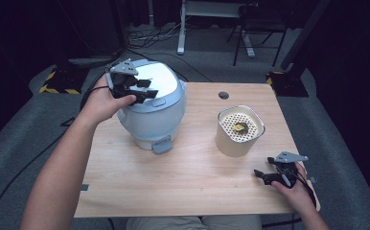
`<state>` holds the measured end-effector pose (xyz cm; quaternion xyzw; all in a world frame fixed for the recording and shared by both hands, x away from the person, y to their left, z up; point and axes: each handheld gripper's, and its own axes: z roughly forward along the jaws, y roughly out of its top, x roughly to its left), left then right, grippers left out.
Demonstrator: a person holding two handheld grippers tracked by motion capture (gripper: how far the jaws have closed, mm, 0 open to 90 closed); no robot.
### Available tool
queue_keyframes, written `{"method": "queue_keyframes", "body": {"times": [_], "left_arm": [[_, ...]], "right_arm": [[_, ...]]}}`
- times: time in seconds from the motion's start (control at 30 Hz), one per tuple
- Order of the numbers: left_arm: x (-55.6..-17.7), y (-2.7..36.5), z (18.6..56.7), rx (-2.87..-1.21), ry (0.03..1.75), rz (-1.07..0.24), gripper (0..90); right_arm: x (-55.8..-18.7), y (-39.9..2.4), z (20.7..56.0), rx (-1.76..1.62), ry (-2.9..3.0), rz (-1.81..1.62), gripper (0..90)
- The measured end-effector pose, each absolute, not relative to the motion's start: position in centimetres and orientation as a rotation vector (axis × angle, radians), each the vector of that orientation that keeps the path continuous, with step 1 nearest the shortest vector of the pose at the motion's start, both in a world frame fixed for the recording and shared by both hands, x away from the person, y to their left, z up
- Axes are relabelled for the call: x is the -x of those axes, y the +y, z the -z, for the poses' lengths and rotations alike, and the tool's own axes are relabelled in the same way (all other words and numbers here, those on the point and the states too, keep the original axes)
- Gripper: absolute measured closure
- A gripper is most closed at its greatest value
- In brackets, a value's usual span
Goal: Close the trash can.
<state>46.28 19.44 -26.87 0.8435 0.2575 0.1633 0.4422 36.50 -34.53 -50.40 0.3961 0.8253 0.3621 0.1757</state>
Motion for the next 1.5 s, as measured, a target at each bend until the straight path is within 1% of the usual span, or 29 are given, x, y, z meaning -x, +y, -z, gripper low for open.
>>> {"method": "queue_keyframes", "body": {"times": [0.03, 0.07, 0.17, 0.23, 0.3, 0.33, 0.47, 0.73, 0.93, 1.07, 1.17, 1.3, 1.33, 1.4, 1.5], "left_arm": [[-46.0, 19.4, 26.8, -2.092, 0.640, -0.389, 41.4], [-45.7, 19.4, 26.7, -2.091, 0.628, -0.381, 39.4], [-44.8, 19.3, 26.4, -2.071, 0.600, -0.383, 37.4], [-43.1, 19.1, 26.0, -2.016, 0.553, -0.365, 34.0], [-42.5, 19.1, 25.9, -2.010, 0.544, -0.359, 33.4], [-41.4, 18.9, 26.0, -2.012, 0.515, -0.358, 33.2], [-39.3, 18.6, 26.3, -2.007, 0.477, -0.351, 32.4], [-37.1, 18.8, 27.6, -1.976, 0.487, -0.341, 31.3], [-35.9, 18.9, 29.6, -1.964, 0.470, -0.324, 29.9], [-35.3, 19.1, 31.3, -1.958, 0.508, -0.321, 29.9], [-35.0, 19.2, 33.0, -1.966, 0.565, -0.306, 29.8], [-35.0, 19.5, 35.4, -1.962, 0.594, -0.288, 29.8], [-34.9, 19.7, 36.6, -1.950, 0.615, -0.293, 29.8], [-34.9, 19.8, 37.2, -1.947, 0.623, -0.303, 29.7], [-34.7, 20.2, 39.4, -1.939, 0.647, -0.332, 29.3]], "right_arm": [[-36.5, -34.5, 50.4, -1.120, 2.339, -1.024, 16.3], [-36.5, -34.6, 50.4, -1.119, 2.341, -1.024, 16.3], [-36.5, -34.5, 50.4, -1.119, 2.341, -1.026, 16.1], [-36.7, -34.4, 50.4, -1.117, 2.344, -1.030, 15.8], [-36.9, -34.3, 50.4, -1.111, 2.348, -1.027, 15.5], [-36.9, -34.2, 50.4, -1.110, 2.350, -1.029, 15.5], [-37.2, -33.9, 50.4, -1.102, 2.355, -1.034, 15.4], [-37.3, -33.9, 50.4, -1.102, 2.357, -1.033, 15.3], [-37.2, -33.9, 50.4, -1.097, 2.358, -1.034, 15.4], [-37.2, -33.9, 50.4, -1.098, 2.358, -1.035, 15.4], [-37.2, -33.9, 50.4, -1.097, 2.359, -1.035, 15.4], [-37.2, -33.9, 50.4, -1.096, 2.360, -1.036, 15.4], [-37.2, -33.9, 50.4, -1.096, 2.361, -1.036, 15.4], [-37.2, -33.9, 50.4, -1.095, 2.361, -1.036, 15.4], [-37.2, -33.9, 50.4, -1.094, 2.362, -1.037, 15.4]]}}
